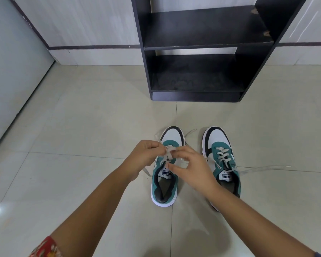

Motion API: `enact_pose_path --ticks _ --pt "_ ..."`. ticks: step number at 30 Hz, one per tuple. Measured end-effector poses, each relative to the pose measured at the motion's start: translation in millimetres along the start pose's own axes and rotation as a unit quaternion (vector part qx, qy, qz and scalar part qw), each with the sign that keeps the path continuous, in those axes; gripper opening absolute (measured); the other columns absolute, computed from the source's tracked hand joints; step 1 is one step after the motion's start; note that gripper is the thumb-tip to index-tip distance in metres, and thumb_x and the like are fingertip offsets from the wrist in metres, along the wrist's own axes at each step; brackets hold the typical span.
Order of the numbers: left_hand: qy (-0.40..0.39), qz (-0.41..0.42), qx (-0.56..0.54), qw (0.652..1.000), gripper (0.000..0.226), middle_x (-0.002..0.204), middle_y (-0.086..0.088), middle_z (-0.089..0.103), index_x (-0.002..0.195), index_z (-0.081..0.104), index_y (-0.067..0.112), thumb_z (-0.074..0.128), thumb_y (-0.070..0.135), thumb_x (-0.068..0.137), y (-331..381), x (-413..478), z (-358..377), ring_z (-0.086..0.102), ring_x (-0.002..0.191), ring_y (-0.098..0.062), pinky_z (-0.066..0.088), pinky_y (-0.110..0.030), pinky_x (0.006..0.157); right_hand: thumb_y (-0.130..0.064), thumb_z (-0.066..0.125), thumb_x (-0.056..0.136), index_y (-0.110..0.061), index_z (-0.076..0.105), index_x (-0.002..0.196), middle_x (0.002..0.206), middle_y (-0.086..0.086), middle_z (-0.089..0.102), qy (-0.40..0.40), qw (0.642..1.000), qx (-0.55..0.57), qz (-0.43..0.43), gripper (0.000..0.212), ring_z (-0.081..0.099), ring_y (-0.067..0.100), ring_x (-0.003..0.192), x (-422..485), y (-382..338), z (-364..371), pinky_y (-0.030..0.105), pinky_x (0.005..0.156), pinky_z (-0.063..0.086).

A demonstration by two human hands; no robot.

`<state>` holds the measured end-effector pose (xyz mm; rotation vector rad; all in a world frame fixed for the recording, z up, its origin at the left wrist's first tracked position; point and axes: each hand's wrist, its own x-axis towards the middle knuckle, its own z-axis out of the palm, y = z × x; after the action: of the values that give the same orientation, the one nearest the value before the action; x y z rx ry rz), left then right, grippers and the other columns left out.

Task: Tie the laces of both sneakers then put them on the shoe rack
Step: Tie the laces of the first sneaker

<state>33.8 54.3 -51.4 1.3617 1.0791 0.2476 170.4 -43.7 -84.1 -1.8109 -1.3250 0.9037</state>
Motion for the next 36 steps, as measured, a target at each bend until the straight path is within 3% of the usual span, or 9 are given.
enact_pose_path --ticks 5,8,10,14,18,20,25,31,36 --pt "0.117 0.043 0.012 0.992 0.019 0.042 0.006 0.041 0.066 0.067 0.007 0.061 0.018 0.081 -4 -3 -8 0.031 0.042 -0.008 0.027 -0.016 0.047 -0.019 0.069 0.082 -0.003 0.065 0.068 0.115 -0.008 0.067 0.018 0.990 0.133 0.045 0.022 0.059 0.003 0.106 4 -13 -27 0.018 0.099 0.037" --pt "0.227 0.065 0.059 0.970 0.042 0.044 0.006 0.028 0.047 0.044 0.012 0.067 0.031 0.077 -18 0 -18 0.025 0.048 -0.012 0.022 -0.027 0.053 -0.021 0.061 0.088 -0.013 0.065 0.059 0.071 0.005 0.073 0.031 0.956 0.270 0.110 0.030 0.064 0.018 0.070 9 -24 -62 0.028 0.076 0.049" --pt "0.265 0.066 0.073 0.959 0.046 0.041 0.006 0.026 0.047 0.035 0.015 0.068 0.027 0.077 -29 2 -21 0.024 0.045 -0.011 0.024 -0.026 0.052 -0.019 0.060 0.089 -0.012 0.055 0.051 0.041 -0.004 0.050 0.069 0.947 0.287 0.124 0.039 0.049 0.020 0.046 10 -22 -78 0.026 0.053 0.047" --pt "0.308 0.014 0.178 0.935 0.033 0.050 0.003 0.034 0.053 0.034 0.016 0.059 0.020 0.073 -50 7 -29 0.032 0.051 -0.019 0.027 -0.029 0.053 -0.017 0.060 0.080 -0.013 0.034 0.052 0.048 0.000 0.033 0.083 0.985 -0.068 0.139 0.038 0.032 0.017 0.047 11 -1 -87 0.027 0.047 0.026" --pt "0.176 -0.084 0.404 0.894 0.014 0.089 0.002 0.058 0.087 0.058 0.020 0.061 0.026 0.075 -70 4 -33 0.059 0.084 -0.021 0.039 -0.030 0.069 -0.021 0.053 0.080 -0.021 0.056 0.080 0.089 0.002 0.060 -0.067 0.884 -0.433 0.167 0.003 0.058 0.026 0.086 0 9 -67 0.027 0.064 0.033" --pt "0.123 -0.054 0.396 0.908 0.035 0.117 0.001 0.058 0.115 0.056 0.025 0.060 0.027 0.080 -82 4 -28 0.057 0.107 -0.020 0.042 -0.033 0.085 -0.020 0.054 0.082 -0.018 0.055 0.111 0.115 0.003 0.059 -0.110 0.843 -0.508 0.137 0.029 0.056 0.024 0.107 -3 15 -51 0.030 0.075 0.038" --pt "0.086 0.059 0.281 0.954 0.025 0.119 0.001 0.061 0.113 0.062 0.022 0.054 0.018 0.089 -81 7 -10 0.054 0.113 -0.017 0.043 -0.038 0.100 -0.041 0.044 0.092 -0.021 0.058 0.118 0.119 0.002 0.062 -0.082 0.902 -0.424 0.023 0.035 0.053 0.023 0.113 4 12 -14 0.037 0.089 0.042" --pt "0.115 0.092 0.272 0.951 0.005 0.102 0.010 0.065 0.084 0.064 0.025 0.059 0.025 0.086 -80 9 -5 0.058 0.100 -0.009 0.046 -0.035 0.093 -0.040 0.052 0.088 -0.024 0.058 0.069 0.070 -0.003 0.066 -0.090 0.961 -0.254 0.068 0.025 0.065 0.019 0.075 2 14 -9 0.030 0.071 0.050" --pt "0.199 0.062 0.280 0.937 0.001 0.083 0.006 0.068 0.080 0.057 0.024 0.057 0.025 0.081 -81 0 -13 0.062 0.082 -0.013 0.042 -0.024 0.064 -0.030 0.050 0.082 -0.018 0.061 0.078 0.081 0.002 0.059 -0.100 0.898 -0.412 0.117 0.017 0.059 0.023 0.076 -5 19 -38 0.027 0.060 0.042"
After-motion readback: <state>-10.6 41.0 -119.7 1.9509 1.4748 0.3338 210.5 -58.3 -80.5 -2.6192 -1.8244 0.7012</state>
